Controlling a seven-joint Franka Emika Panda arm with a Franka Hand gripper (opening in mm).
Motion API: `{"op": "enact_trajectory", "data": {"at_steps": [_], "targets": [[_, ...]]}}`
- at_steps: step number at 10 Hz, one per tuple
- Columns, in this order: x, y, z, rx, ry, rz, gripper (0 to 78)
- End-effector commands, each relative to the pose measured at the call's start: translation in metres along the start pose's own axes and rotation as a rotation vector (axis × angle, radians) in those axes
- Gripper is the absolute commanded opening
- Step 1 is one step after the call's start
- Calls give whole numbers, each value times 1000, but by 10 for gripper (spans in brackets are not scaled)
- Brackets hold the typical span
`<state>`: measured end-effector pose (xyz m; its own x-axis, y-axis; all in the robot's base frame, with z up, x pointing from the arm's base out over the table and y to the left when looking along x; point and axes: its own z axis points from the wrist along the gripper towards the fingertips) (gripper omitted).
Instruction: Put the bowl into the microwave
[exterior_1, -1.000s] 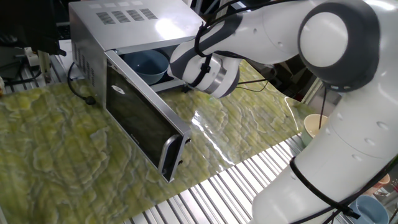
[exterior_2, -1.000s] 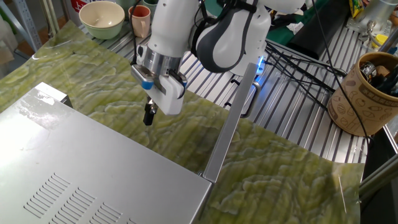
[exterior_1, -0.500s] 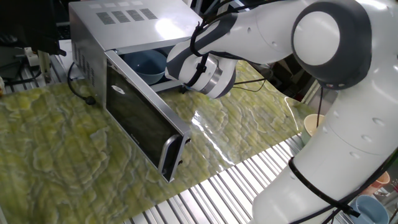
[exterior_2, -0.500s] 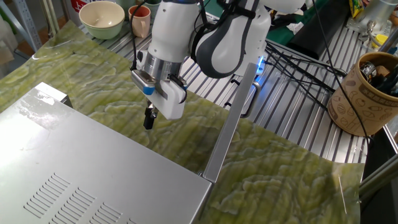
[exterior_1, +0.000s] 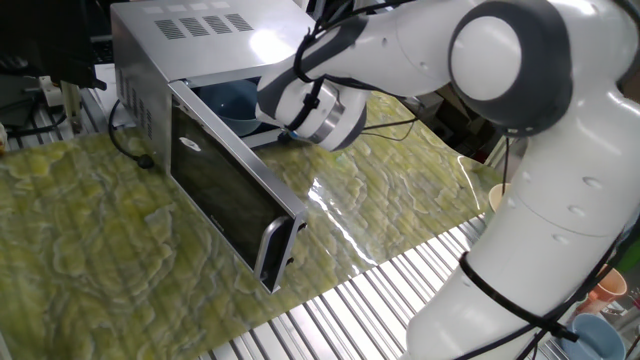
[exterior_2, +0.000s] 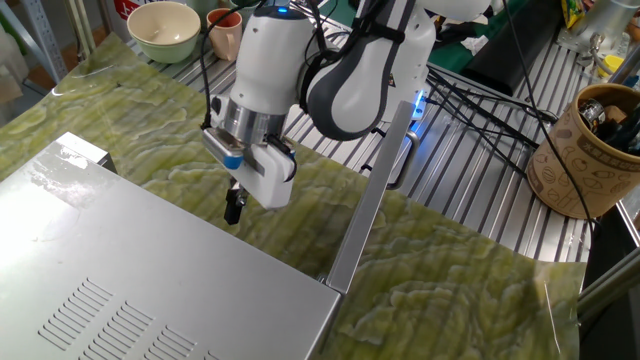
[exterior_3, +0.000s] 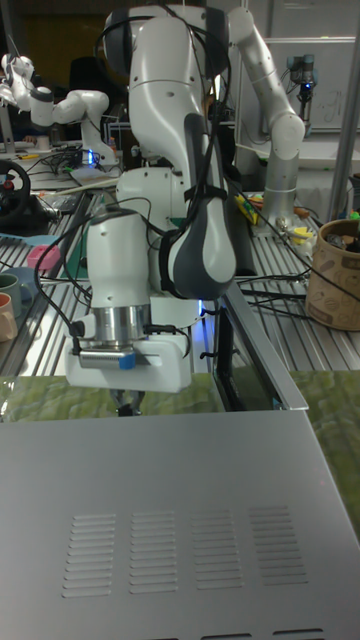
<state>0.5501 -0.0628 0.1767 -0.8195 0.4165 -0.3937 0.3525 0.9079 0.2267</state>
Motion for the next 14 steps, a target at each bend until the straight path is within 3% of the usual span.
{"op": "enact_trajectory", "data": {"at_steps": [1,11,14], "targets": [[-3,4,3,-9,3,5,11],[-9,15,22,-24,33,-38,11],[-11,18,26,-26,29,-43,11]]}}
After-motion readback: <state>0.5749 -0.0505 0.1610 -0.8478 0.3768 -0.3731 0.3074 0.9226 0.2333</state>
